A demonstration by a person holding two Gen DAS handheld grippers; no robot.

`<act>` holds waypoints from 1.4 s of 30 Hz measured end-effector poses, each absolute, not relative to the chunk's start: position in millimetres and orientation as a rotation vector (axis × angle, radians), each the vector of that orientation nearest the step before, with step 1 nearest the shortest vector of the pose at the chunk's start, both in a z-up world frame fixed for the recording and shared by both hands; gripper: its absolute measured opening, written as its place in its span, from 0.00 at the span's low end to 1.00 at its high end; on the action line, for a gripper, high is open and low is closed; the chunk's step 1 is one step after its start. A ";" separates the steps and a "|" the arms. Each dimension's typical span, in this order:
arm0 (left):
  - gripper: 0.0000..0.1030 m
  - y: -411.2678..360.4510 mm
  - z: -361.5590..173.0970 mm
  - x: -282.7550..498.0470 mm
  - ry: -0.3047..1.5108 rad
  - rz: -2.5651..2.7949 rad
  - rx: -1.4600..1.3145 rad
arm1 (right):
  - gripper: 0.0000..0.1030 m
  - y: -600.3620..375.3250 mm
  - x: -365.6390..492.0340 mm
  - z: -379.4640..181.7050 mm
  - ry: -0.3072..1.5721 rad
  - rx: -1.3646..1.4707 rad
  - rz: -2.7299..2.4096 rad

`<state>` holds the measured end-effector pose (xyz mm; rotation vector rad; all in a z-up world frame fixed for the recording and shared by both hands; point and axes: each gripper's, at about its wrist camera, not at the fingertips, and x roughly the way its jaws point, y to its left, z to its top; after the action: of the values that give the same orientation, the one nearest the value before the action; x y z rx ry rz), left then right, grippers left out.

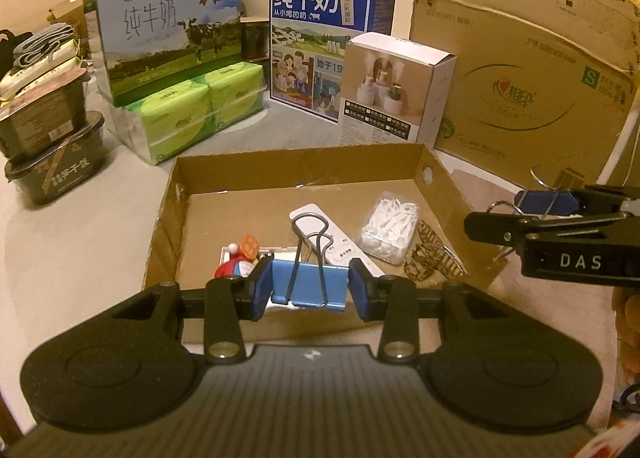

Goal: Organize rigid objects
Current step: 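Carry the binder clip with the left tool over the tray while the right tool holds the rack, then lower the binder clip and wire rack into the tray and open both tools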

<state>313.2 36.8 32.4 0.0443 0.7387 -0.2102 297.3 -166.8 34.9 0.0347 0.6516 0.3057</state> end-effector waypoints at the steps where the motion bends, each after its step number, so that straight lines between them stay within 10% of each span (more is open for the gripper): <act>1: 0.36 37.3 31.1 317.8 0.740 -0.210 0.047 | 0.66 -165.5 302.4 34.2 0.653 0.032 0.308; 42: 0.53 57.7 7.3 341.7 0.728 -0.143 0.033 | 0.66 -172.7 361.4 4.0 0.721 0.112 0.290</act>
<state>341.7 57.7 7.3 0.0330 0.7276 -0.1433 361.4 -172.7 4.0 0.1120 0.7207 0.2905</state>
